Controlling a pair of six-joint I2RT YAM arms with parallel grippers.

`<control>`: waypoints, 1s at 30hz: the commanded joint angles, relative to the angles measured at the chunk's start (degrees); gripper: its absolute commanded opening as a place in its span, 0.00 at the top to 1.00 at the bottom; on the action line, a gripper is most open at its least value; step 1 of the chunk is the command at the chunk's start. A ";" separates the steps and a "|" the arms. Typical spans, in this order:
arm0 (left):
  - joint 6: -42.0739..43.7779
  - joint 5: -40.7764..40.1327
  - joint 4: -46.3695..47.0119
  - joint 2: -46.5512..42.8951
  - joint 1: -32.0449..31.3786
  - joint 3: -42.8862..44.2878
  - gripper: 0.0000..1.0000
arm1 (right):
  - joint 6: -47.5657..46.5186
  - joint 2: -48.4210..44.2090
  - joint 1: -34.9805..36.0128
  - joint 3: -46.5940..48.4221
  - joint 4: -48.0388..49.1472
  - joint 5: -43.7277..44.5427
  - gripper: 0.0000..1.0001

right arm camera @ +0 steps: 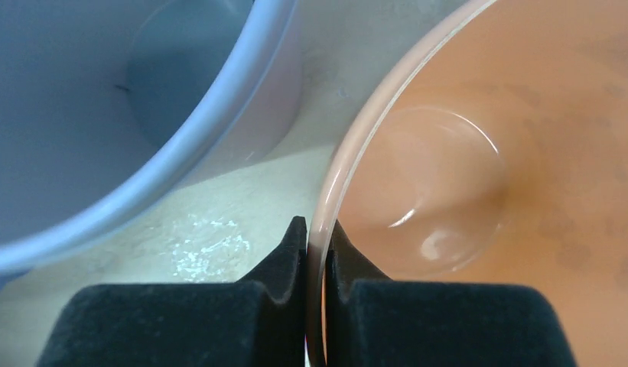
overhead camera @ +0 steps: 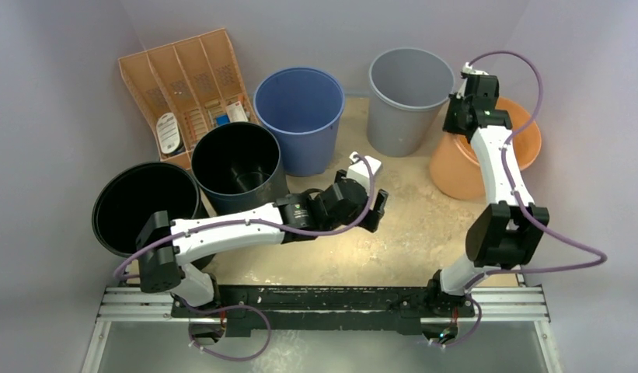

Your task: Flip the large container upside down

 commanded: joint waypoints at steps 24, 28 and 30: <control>-16.28 1.20 -0.15 -18.30 16.14 -4.16 0.23 | 13.99 -37.12 0.12 -13.81 1.62 -46.93 1.00; -15.54 1.84 -1.28 -19.86 17.04 -4.15 0.23 | 21.93 -39.44 0.36 -23.31 10.43 -55.79 1.00; -15.09 1.40 -3.22 -20.37 17.41 -3.22 0.23 | 27.72 -39.99 0.79 -27.80 16.64 -59.08 1.00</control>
